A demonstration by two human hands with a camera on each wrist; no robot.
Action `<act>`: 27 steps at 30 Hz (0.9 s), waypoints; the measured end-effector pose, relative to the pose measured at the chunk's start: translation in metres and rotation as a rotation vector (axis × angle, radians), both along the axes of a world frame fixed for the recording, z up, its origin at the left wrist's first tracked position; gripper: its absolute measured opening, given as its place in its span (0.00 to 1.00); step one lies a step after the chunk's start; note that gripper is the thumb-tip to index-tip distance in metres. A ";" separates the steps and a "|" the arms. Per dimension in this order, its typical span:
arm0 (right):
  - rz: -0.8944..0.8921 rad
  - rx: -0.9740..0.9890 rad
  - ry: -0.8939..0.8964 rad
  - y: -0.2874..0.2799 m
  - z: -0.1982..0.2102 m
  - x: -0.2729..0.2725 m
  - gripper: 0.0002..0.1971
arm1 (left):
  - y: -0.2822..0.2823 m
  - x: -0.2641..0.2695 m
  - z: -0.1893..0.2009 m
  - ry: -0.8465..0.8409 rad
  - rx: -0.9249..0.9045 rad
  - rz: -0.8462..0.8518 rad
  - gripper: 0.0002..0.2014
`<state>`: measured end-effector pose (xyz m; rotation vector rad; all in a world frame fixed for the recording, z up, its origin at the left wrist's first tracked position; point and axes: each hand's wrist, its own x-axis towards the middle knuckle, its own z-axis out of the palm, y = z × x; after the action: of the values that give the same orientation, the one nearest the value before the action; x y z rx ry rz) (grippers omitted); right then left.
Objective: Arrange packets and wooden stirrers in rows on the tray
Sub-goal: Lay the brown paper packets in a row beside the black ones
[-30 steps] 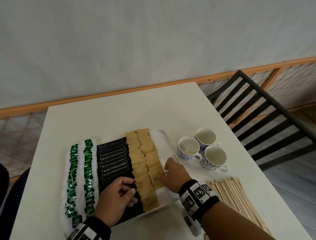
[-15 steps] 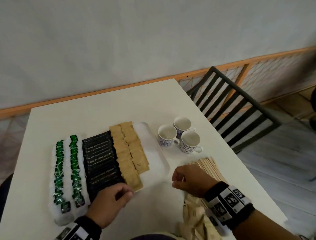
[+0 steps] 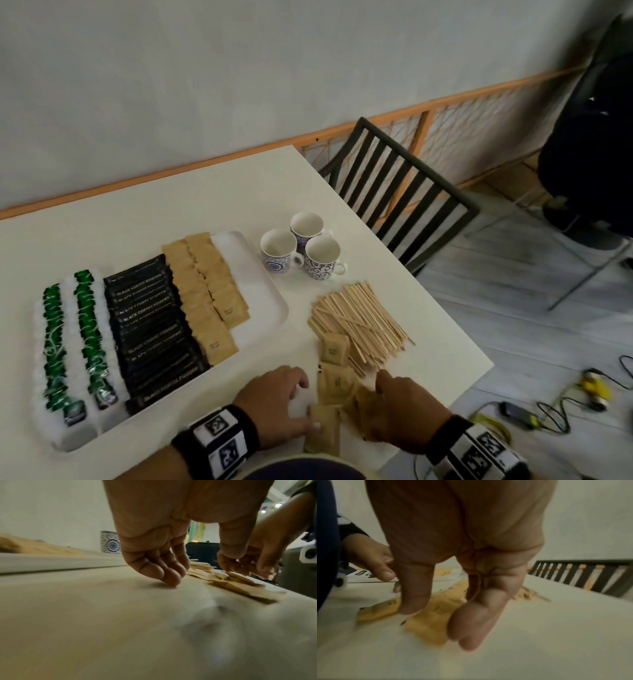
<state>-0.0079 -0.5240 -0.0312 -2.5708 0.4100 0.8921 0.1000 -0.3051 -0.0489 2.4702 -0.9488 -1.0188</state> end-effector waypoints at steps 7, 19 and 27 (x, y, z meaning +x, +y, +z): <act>-0.167 0.137 -0.093 0.020 -0.017 -0.003 0.32 | -0.032 -0.015 0.001 -0.252 0.196 -0.181 0.31; 0.067 0.168 -0.201 0.056 -0.016 0.018 0.20 | -0.002 -0.010 0.007 0.022 0.131 0.001 0.15; 0.165 0.433 -0.228 0.065 0.006 0.057 0.11 | 0.036 0.005 0.024 0.176 -0.320 0.305 0.18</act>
<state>0.0490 -0.4588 -0.0255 -2.2855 -0.0598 0.6434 0.1051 -0.2686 -0.0249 2.1359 -0.6019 -0.8858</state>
